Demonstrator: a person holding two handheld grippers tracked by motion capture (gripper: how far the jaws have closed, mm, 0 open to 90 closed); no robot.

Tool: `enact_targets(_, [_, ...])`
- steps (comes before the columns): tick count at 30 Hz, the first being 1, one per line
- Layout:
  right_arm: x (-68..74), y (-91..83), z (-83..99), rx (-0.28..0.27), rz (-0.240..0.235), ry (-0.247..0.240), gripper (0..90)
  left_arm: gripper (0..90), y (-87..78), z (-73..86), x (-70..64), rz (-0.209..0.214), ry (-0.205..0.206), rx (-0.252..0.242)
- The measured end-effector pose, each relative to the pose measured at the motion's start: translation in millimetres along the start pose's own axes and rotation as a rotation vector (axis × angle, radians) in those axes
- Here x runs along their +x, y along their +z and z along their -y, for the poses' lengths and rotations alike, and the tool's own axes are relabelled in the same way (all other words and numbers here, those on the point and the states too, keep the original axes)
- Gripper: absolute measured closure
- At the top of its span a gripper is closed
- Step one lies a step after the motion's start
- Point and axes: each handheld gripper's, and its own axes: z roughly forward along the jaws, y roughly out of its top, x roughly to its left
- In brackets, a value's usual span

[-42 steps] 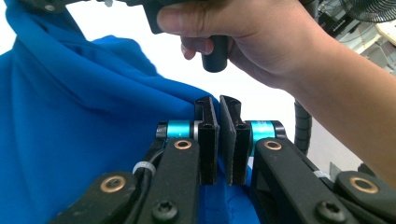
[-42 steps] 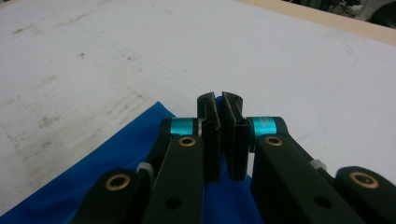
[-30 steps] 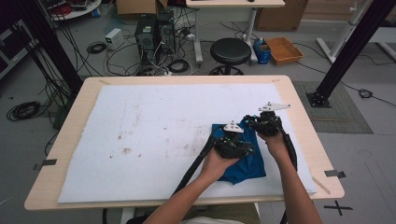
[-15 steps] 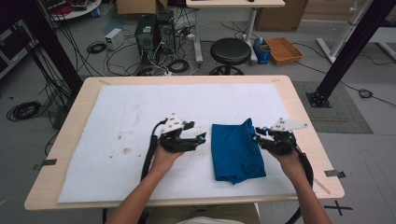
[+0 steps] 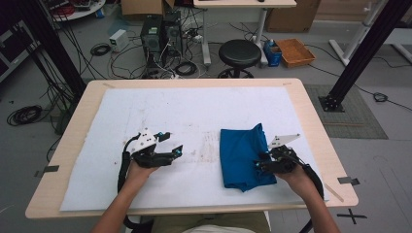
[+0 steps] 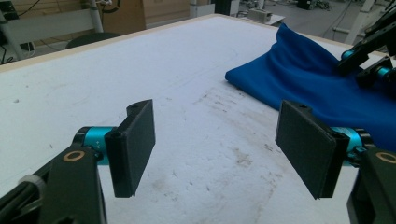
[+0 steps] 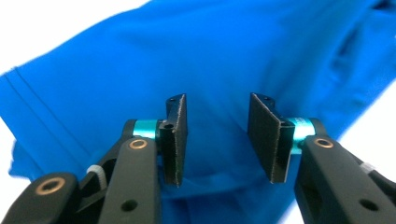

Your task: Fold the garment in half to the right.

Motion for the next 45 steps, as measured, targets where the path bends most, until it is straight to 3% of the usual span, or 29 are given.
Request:
enact_targets(2, [-2.4,-8.6,4.1,0.006,0.000,0.000,69.0,28.7,2.2,1.7,-2.8,0.005,0.004,0.004])
enact_targets(3, [-2.4,-8.6,4.1,0.006,0.000,0.000,69.0,28.7,2.2,1.7,-2.8,0.005,0.004,0.004])
enact_targets(5, [-6.0,-16.4,10.9,0.025,0.002,-0.008,78.9,28.7,6.4,4.1,-4.8,0.005,0.016,0.035])
enact_targets(7, [-9.8,-17.9,16.3,0.069,0.006,-0.011,80.8,28.7,6.2,4.5,-3.9,0.000,0.009,0.034])
enact_targets(11, [-14.9,-26.2,19.9,0.097,-0.022,-0.002,80.0,28.7,4.0,4.6,-0.5,-0.016,-0.016,0.021])
enact_targets(13, [-14.8,-32.7,18.1,0.061,-0.030,0.005,74.7,28.7,2.8,5.4,3.8,-0.027,-0.042,0.015])
enact_targets(15, [-11.8,-38.3,14.1,-0.014,-0.039,-0.001,73.9,28.7,2.9,5.8,5.3,-0.033,-0.048,0.015])
enact_targets(17, [-6.7,-38.2,8.5,-0.089,-0.067,-0.017,75.3,28.7,3.1,6.0,5.3,-0.034,-0.052,0.018])
enact_targets(19, [-2.7,-34.6,5.5,-0.112,-0.092,-0.030,79.1,28.7,3.5,6.3,4.7,-0.033,-0.047,0.021])
enact_targets(20, [3.6,-22.9,3.2,-0.073,-0.114,-0.061,80.8,28.7,3.7,6.2,3.2,-0.034,-0.043,0.022])
enact_targets(21, [3.6,-22.9,3.2,-0.073,-0.114,-0.061,80.8,28.7,3.7,6.2,3.2,-0.034,-0.043,0.022])
enact_targets(22, [5.6,-11.0,5.3,0.027,-0.088,-0.094,82.6,28.7,3.6,6.1,3.0,-0.036,-0.041,0.020])
enact_targets(23, [4.1,-7.8,8.2,0.073,-0.064,-0.099,82.9,28.6,3.3,6.1,3.1,-0.036,-0.041,0.020])
enact_targets(26, [-1.7,-11.7,12.6,0.075,-0.088,-0.074,83.0,28.7,2.6,6.2,3.5,-0.042,-0.046,0.017])
enact_targets(27, [-6.3,-19.9,17.4,0.115,-0.078,-0.053,81.9,28.7,2.2,6.3,4.5,-0.041,-0.050,0.018])
enact_targets(29, [-9.0,-22.3,19.6,0.124,-0.094,-0.040,78.0,28.7,2.3,6.4,4.8,-0.043,-0.052,0.016])
enact_targets(30, [-14.3,-26.3,22.4,0.137,-0.138,0.013,68.2,28.7,2.4,6.4,5.1,-0.048,-0.054,0.015])
enact_targets(32, [-18.1,-29.4,20.2,0.081,-0.161,0.046,57.0,28.7,2.8,6.4,5.3,-0.050,-0.057,0.016])
enact_targets(35, [-24.7,-31.2,8.0,-0.177,-0.052,0.087,55.5,28.7,4.0,6.4,5.3,-0.051,-0.065,0.020])
enact_targets(37, [-29.6,-26.5,-2.2,-0.246,0.018,0.126,63.5,28.7,4.6,6.5,4.7,-0.048,-0.060,0.027])
enact_targets(38, [-31.8,-21.1,-10.0,-0.266,0.072,0.120,68.9,28.7,4.8,6.5,4.5,-0.047,-0.059,0.028])
enact_targets(41, [-38.3,0.8,-28.5,-0.263,0.108,0.131,79.7,28.7,5.2,6.7,4.6,-0.047,-0.065,0.025])
enact_targets(43, [-44.3,18.3,-36.5,-0.205,0.134,0.130,79.9,28.7,4.7,6.8,5.1,-0.047,-0.071,0.027])
enact_targets(45, [-52.2,35.7,-39.0,-0.104,0.228,0.148,80.1,28.7,4.5,6.8,5.6,-0.048,-0.069,0.025])
